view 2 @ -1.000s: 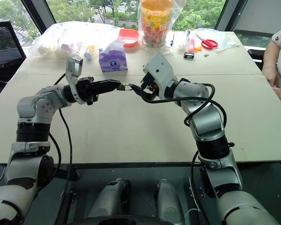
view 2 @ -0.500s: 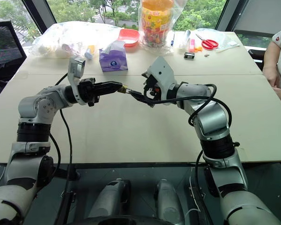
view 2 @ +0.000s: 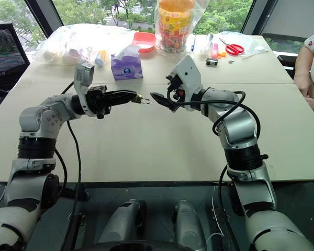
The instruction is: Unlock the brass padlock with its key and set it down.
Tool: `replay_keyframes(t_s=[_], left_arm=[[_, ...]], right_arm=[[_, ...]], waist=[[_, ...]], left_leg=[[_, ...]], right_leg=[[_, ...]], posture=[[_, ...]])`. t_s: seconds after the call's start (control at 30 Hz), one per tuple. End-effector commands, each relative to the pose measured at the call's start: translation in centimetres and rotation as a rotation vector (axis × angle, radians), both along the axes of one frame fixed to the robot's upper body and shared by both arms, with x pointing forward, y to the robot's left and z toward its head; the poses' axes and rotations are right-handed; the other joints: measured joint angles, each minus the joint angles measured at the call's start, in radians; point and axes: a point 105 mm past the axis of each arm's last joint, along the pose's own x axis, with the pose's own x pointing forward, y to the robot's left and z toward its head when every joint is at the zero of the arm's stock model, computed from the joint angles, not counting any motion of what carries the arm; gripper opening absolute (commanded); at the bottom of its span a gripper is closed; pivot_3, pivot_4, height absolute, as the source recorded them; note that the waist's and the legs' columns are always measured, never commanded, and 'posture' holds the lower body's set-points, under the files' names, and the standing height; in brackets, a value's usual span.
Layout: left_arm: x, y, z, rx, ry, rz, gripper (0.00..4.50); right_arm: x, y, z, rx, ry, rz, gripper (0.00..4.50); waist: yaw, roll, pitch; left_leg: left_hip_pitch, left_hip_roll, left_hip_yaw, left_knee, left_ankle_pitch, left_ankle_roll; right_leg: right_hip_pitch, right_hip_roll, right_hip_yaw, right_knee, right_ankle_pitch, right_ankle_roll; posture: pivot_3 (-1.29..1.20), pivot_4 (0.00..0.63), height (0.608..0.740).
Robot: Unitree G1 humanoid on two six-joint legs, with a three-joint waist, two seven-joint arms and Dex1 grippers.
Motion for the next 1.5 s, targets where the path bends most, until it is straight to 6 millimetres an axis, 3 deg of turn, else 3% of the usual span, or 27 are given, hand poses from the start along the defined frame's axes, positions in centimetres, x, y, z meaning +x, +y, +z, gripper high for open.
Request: replay_keyframes(t_s=[0.03, 0.43, 0.6, 0.67, 0.77, 0.9, 0.97, 1.27, 1.3, 1.5], left_arm=[[-0.5, 0.2, 1.6, -0.019, -0.064, -0.013, 0.0], [-0.3, 0.5, 1.4, -0.019, -0.058, 0.009, 0.0], [0.5, 0.5, 0.9, -0.017, -0.033, 0.042, 0.0], [0.9, 0.2, -0.5, -0.004, 0.023, 0.066, 0.0], [1.9, -1.1, -2.9, 0.006, 0.124, 0.111, 0.0], [3.6, -4.5, -6.4, 0.011, 0.322, 0.155, 0.0], [4.3, -5.9, -8.0, 0.046, 0.378, 0.174, 0.0], [5.9, -8.0, -9.8, 0.077, 0.501, 0.195, 0.0], [5.8, -8.0, -9.9, 0.085, 0.499, 0.187, 0.93], [5.9, -7.3, -10.3, 0.161, 0.445, 0.197, 3.27]], right_arm=[[-0.5, 1.0, 1.1, -0.01, -0.053, 0.064, 4.14], [-1.6, 1.8, 0.2, -0.045, -0.048, 0.13, 4.14], [-1.0, -0.5, -1.2, -0.127, -0.045, 0.049, 4.14], [-0.9, -3.1, -2.8, -0.218, -0.032, -0.007, 4.14], [-3.2, -5.5, -4.7, -0.342, 0.031, 0.039, 4.14], [-6.9, -5.0, -5.2, -0.392, 0.093, 0.153, 4.14], [-7.6, -4.8, -5.6, -0.426, 0.106, 0.166, 4.14], [-7.1, -4.2, -5.6, -0.402, 0.101, 0.085, 4.14], [-7.1, -4.1, -5.6, -0.395, 0.102, 0.077, 4.19], [-6.8, -4.3, -5.6, -0.356, 0.125, 0.028, 4.19]], waist=[[0.0, 0.0, 0.0], [0.001, 0.0, 0.0], [0.003, 0.0, 0.0], [0.007, 0.0, 0.0], [0.025, 0.0, 0.0], [0.024, 0.0, 0.0], [0.025, -0.001, 0.0], [0.026, -0.001, 0.0], [0.027, -0.001, 0.0], [0.026, -0.001, 0.0]], left_leg=[[0.0, 0.0, 0.0, 0.0, 0.0, 0.0], [0.0, 0.0, 0.0, 0.0, 0.0, 0.0], [0.0, 0.0, 0.0, 0.0, 0.0, 0.0], [0.0, 0.0, 0.0, 0.0, 0.0, 0.0], [0.0, -0.001, 0.0, 0.0, -0.001, 0.001], [-0.001, 0.0, 0.001, 0.001, -0.001, 0.002], [-0.001, 0.0, 0.0, 0.001, -0.001, 0.002], [-0.001, 0.0, 0.001, 0.002, -0.001, 0.002], [-0.001, 0.0, 0.001, 0.002, -0.001, 0.002], [-0.002, 0.0, 0.001, 0.002, -0.001, 0.002]], right_leg=[[0.0, 0.0, 0.0, 0.0, 0.0, 0.0], [0.0, 0.0, 0.0, 0.0, 0.0, 0.0], [0.0, 0.0, 0.0, 0.0, 0.0, 0.0], [0.0, 0.0, 0.0, -0.001, 0.0, 0.0], [0.002, 0.0, 0.0, -0.003, 0.0, 0.0], [0.001, 0.0, 0.0, -0.004, 0.0, 0.0], [0.001, 0.0, -0.001, -0.003, 0.0, 0.0], [0.001, 0.0, -0.001, -0.004, 0.0, 0.0], [0.002, 0.0, -0.001, -0.004, 0.0, 0.001], [0.002, -0.001, -0.001, -0.005, 0.0, 0.001]], posture=[[0.0, 0.15, 0.74], [0.0, 0.15, 0.74], [0.0, 0.15, 0.74], [0.0, 0.15, 0.74], [0.0, 0.15, 0.74], [0.0, 0.15, 0.74], [0.0, 0.15, 0.74], [0.0, 0.15, 0.74], [0.0, 0.15, 0.74], [0.0, 0.15, 0.74]])
